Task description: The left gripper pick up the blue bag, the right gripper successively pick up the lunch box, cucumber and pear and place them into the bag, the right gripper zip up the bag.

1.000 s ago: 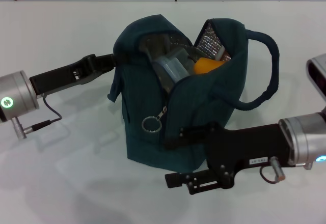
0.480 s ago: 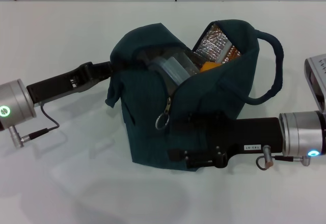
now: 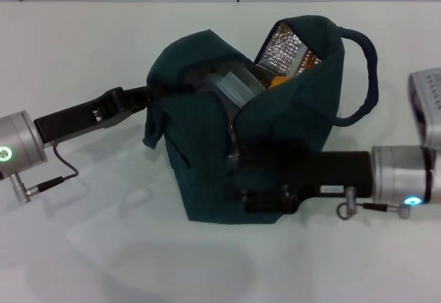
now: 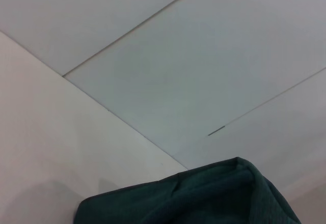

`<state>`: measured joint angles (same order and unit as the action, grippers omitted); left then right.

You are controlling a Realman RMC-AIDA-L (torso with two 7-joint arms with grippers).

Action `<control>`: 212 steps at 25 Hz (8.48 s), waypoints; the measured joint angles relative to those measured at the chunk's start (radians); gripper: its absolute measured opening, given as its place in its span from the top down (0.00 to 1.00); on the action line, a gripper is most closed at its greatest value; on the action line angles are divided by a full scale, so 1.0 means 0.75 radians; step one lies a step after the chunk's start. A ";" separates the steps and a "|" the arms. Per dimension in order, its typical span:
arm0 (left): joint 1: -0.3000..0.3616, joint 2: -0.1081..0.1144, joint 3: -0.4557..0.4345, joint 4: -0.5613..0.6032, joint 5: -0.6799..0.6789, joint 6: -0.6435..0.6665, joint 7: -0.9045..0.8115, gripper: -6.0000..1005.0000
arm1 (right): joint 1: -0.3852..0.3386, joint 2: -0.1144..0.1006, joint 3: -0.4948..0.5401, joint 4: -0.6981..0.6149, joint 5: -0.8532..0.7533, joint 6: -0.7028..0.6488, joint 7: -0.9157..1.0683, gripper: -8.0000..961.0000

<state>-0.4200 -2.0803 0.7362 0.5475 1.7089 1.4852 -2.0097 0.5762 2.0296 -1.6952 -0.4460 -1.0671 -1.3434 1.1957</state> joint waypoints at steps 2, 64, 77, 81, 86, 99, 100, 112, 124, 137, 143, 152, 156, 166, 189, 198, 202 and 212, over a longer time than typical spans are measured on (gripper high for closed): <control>0.000 0.000 0.000 0.000 0.000 0.000 0.002 0.93 | 0.032 0.000 -0.111 -0.012 0.055 0.027 0.000 0.29; 0.016 0.019 -0.035 -0.004 -0.002 0.012 0.033 0.93 | -0.022 -0.003 -0.139 -0.031 0.273 0.254 -0.015 0.92; 0.017 0.019 -0.035 -0.004 -0.002 0.012 0.033 0.93 | -0.088 -0.008 -0.096 -0.043 0.273 0.143 -0.075 0.97; 0.012 0.019 -0.033 -0.004 -0.002 0.037 0.040 0.93 | -0.123 -0.006 -0.027 -0.046 0.273 0.048 -0.147 0.97; -0.011 0.019 -0.026 -0.004 -0.002 0.136 0.098 0.93 | -0.116 -0.007 -0.014 -0.063 0.273 0.005 -0.172 0.97; -0.051 0.029 -0.031 -0.008 0.002 0.262 0.211 0.93 | -0.128 -0.007 0.034 -0.145 0.274 -0.110 -0.257 0.97; -0.051 0.033 -0.032 -0.006 0.001 0.262 0.217 0.93 | -0.129 -0.007 0.046 -0.145 0.275 -0.120 -0.258 0.97; -0.036 0.072 -0.162 -0.003 -0.003 0.253 0.374 0.77 | -0.113 -0.010 0.070 -0.129 0.272 -0.096 -0.262 0.97; 0.133 0.034 -0.159 -0.016 -0.018 0.504 0.695 0.55 | -0.028 -0.013 0.072 -0.127 0.267 -0.040 -0.263 0.97; 0.170 -0.013 -0.145 -0.372 0.016 0.360 1.241 0.55 | 0.105 -0.009 0.072 -0.128 0.266 0.029 -0.263 0.97; 0.115 -0.019 -0.140 -0.475 0.009 0.256 1.288 0.55 | 0.142 -0.006 0.069 -0.129 0.266 0.081 -0.280 0.97; 0.086 -0.024 -0.150 -0.505 -0.002 0.139 1.296 0.55 | 0.160 -0.002 0.061 -0.136 0.271 0.100 -0.294 0.97; 0.075 -0.025 -0.150 -0.512 -0.024 0.082 1.297 0.55 | 0.160 -0.002 0.063 -0.139 0.272 0.099 -0.310 0.97; 0.030 -0.026 -0.150 -0.592 -0.092 -0.045 1.329 0.55 | 0.166 -0.002 0.064 -0.160 0.273 0.078 -0.324 0.98; 0.009 -0.030 -0.153 -0.677 -0.135 -0.130 1.464 0.56 | 0.148 -0.002 0.019 -0.163 0.410 0.111 -0.431 0.97; 0.027 -0.031 -0.152 -0.725 -0.193 -0.060 1.593 0.55 | 0.136 -0.002 0.000 -0.162 0.411 0.116 -0.434 0.97; 0.048 -0.024 -0.152 -0.719 -0.198 0.054 1.605 0.55 | 0.139 -0.002 0.000 -0.151 0.410 0.117 -0.438 0.97; 0.039 -0.020 -0.153 -0.714 -0.227 0.132 1.554 0.54 | 0.154 -0.002 -0.011 -0.161 0.402 0.116 -0.439 0.97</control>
<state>-0.3905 -2.0954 0.6211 0.0123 1.5390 1.5843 -0.8440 0.6916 2.0279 -1.7035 -0.5663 -0.7653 -1.2561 0.8668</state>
